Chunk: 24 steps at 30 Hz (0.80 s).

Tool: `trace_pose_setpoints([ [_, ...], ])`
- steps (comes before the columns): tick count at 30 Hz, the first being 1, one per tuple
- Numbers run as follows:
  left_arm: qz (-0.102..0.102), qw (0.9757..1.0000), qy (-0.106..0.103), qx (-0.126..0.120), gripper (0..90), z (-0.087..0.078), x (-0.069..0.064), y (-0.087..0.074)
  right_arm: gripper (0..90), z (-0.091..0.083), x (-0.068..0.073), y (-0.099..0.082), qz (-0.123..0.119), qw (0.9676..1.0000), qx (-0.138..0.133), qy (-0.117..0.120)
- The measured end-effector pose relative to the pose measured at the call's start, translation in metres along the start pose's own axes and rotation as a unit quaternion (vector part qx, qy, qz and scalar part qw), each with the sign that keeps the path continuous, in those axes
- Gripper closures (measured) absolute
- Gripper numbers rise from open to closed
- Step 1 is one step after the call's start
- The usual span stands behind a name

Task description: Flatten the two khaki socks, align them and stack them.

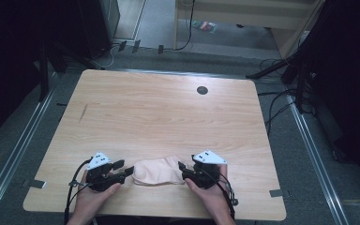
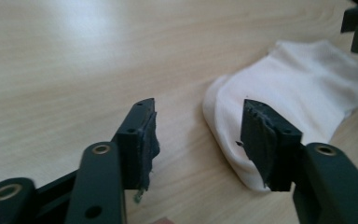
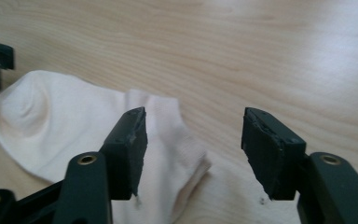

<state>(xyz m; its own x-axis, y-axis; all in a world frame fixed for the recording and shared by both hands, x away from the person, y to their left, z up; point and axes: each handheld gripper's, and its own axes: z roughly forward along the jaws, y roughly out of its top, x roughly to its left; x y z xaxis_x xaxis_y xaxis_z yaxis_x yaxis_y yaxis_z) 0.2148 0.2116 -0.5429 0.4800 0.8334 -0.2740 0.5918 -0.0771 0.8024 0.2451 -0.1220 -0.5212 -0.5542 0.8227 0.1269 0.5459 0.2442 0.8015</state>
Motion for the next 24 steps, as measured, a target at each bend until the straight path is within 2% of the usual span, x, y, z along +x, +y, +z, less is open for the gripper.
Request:
trace_pose_setpoints([
  [1,0.000,0.9996,-0.009,-0.028,42.5,-0.003,0.004,0.000,34.9,-0.001,-0.003,-0.002,-0.016,0.9994,-0.024,-0.018],
  [2,-0.001,0.9990,-0.012,-0.043,41.0,-0.004,0.007,0.000,33.3,-0.001,-0.004,-0.002,-0.019,0.9992,-0.028,-0.021],
  [3,-0.001,0.9985,-0.012,-0.054,37.9,-0.005,0.010,0.001,29.8,-0.001,-0.006,-0.002,-0.021,0.9989,-0.030,-0.027],
  [4,-0.001,0.9985,-0.012,-0.054,35.3,-0.005,0.010,0.001,29.8,-0.001,-0.006,-0.002,-0.021,0.9989,-0.030,-0.027],
  [5,-0.006,0.9981,-0.010,-0.061,35.3,-0.007,0.013,0.001,26.9,-0.001,-0.008,-0.002,-0.021,0.9988,-0.031,-0.031],
  [7,-0.018,0.9971,0.003,-0.074,29.0,-0.011,0.020,0.002,16.8,-0.004,-0.014,0.000,-0.004,0.9987,-0.039,-0.034],
  [8,-0.022,0.9970,0.008,-0.074,26.5,-0.013,0.023,0.003,13.9,-0.005,-0.016,0.000,-0.001,0.9985,-0.042,-0.036],
  [11,-0.038,0.9974,0.032,-0.053,12.5,-0.015,0.030,0.006,6.4,-0.010,-0.025,0.003,0.008,0.9980,-0.050,-0.037],
  [12,-0.038,0.9974,0.032,-0.053,10.2,-0.015,0.030,0.006,2.9,-0.011,-0.028,0.004,0.012,0.9979,-0.052,-0.035],
  [13,-0.032,0.9974,0.036,-0.053,8.1,-0.018,0.037,0.006,0.0,-0.012,-0.032,0.004,0.011,0.9977,-0.052,-0.042],
  [15,-0.034,0.9971,0.027,-0.062,2.6,-0.021,0.044,0.005,0.0,-0.014,-0.037,0.003,0.014,0.9971,-0.054,-0.051],
  [17,-0.037,0.9970,0.025,-0.063,1.4,-0.024,0.048,0.005,0.0,-0.016,-0.041,0.003,0.019,0.9968,-0.054,-0.056],
  [18,-0.048,0.9963,0.026,-0.067,1.4,-0.025,0.053,0.005,0.0,-0.017,-0.044,0.002,0.025,0.9964,-0.054,-0.060],
  [19,-0.054,0.9956,0.035,-0.068,1.4,-0.028,0.060,0.004,0.0,-0.019,-0.051,0.001,0.026,0.9959,-0.057,-0.065],
  [20,-0.054,0.9956,0.035,-0.068,1.4,-0.028,0.060,0.004,0.0,-0.019,-0.051,0.001,0.026,0.9959,-0.057,-0.065],
  [21,-0.061,0.9946,0.044,-0.072,1.4,-0.032,0.068,0.003,0.0,-0.021,-0.056,0.000,0.026,0.9952,-0.059,-0.073],
  [23,-0.060,0.9936,0.063,-0.073,1.4,-0.035,0.076,0.001,0.0,-0.022,-0.061,-0.002,0.023,0.9950,-0.059,-0.077],
  [24,-0.060,0.9936,0.063,-0.073,1.4,-0.035,0.076,0.001,0.0,-0.022,-0.061,-0.002,0.023,0.9950,-0.059,-0.077],
])
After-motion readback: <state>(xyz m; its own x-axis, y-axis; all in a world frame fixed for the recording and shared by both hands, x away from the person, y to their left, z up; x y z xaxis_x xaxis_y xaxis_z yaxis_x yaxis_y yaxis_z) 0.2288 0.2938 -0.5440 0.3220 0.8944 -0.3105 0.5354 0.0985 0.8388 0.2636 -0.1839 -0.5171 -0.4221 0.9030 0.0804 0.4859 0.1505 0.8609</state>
